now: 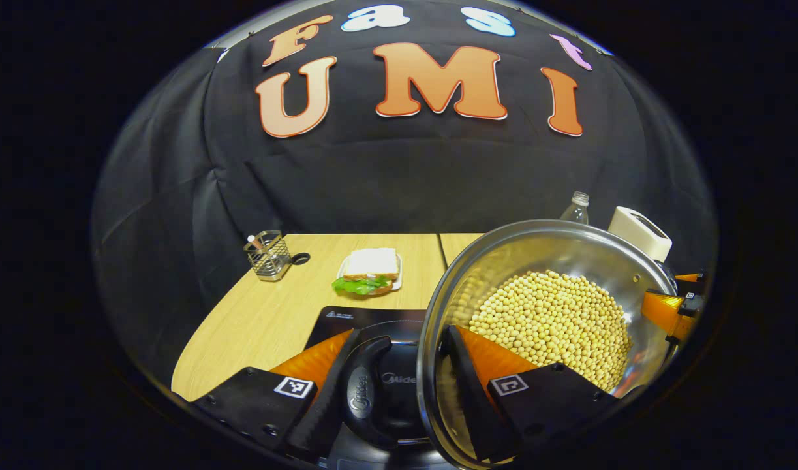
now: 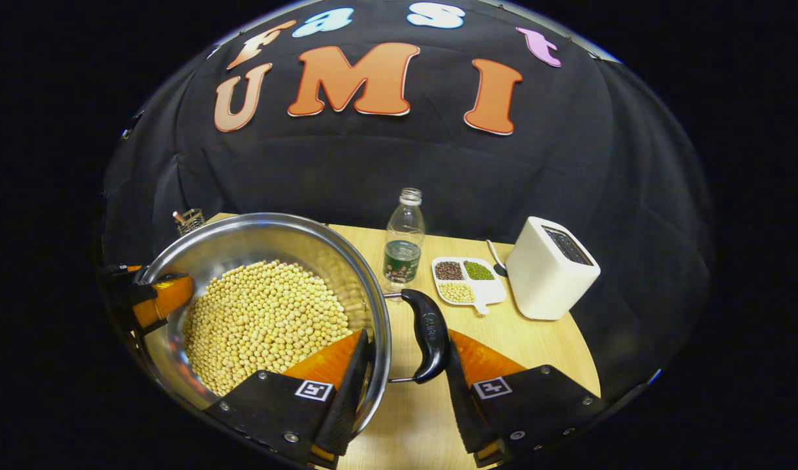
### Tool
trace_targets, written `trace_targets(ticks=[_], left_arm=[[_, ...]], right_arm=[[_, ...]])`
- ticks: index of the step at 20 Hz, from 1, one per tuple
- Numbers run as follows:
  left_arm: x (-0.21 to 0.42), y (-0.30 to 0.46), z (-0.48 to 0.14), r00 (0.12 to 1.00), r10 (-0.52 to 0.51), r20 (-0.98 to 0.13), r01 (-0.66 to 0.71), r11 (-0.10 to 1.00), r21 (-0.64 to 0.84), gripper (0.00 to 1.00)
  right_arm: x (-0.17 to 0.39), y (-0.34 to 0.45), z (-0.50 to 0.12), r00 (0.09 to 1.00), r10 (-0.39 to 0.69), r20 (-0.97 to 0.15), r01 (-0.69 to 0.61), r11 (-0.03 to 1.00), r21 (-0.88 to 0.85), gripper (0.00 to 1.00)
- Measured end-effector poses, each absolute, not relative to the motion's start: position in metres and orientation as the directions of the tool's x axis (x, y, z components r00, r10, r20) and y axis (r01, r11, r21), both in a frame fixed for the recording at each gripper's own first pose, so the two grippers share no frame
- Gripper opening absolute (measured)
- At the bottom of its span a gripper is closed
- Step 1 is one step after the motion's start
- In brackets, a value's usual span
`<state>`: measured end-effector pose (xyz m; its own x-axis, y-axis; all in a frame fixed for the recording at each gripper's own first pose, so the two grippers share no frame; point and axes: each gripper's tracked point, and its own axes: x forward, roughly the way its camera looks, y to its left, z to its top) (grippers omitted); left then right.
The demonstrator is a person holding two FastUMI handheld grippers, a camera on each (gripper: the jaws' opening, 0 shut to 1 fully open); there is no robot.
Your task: First push the handle of the pot to place it horizontally, then grasp the pot with both hands and set it on the induction cooktop.
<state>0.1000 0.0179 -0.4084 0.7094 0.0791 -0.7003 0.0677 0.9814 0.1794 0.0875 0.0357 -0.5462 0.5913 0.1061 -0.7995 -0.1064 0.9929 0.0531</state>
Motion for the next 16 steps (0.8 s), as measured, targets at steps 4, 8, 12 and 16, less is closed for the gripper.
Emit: trace_targets(ticks=[4, 8, 12, 16], left_arm=[[0.099, 0.049, -0.399, 0.708, 0.109, -0.698, 0.038, 0.981, 0.192, 0.83], [0.100, 0.065, -0.383, 0.709, 0.142, -0.691, 0.010, 0.977, 0.211, 0.80], [0.104, 0.097, -0.376, 0.709, 0.170, -0.684, -0.014, 0.974, 0.227, 0.83], [0.104, 0.120, -0.375, 0.702, 0.189, -0.687, -0.034, 0.972, 0.233, 0.83]], right_arm=[[0.091, 0.033, -0.549, 0.594, 0.130, -0.794, -0.127, 0.990, 0.067, 0.64], [0.093, 0.029, -0.552, 0.595, 0.157, -0.789, -0.147, 0.986, 0.085, 0.64], [0.097, 0.031, -0.561, 0.592, 0.179, -0.786, -0.169, 0.981, 0.096, 0.64], [0.101, 0.033, -0.565, 0.589, 0.194, -0.784, -0.188, 0.977, 0.100, 0.64]])
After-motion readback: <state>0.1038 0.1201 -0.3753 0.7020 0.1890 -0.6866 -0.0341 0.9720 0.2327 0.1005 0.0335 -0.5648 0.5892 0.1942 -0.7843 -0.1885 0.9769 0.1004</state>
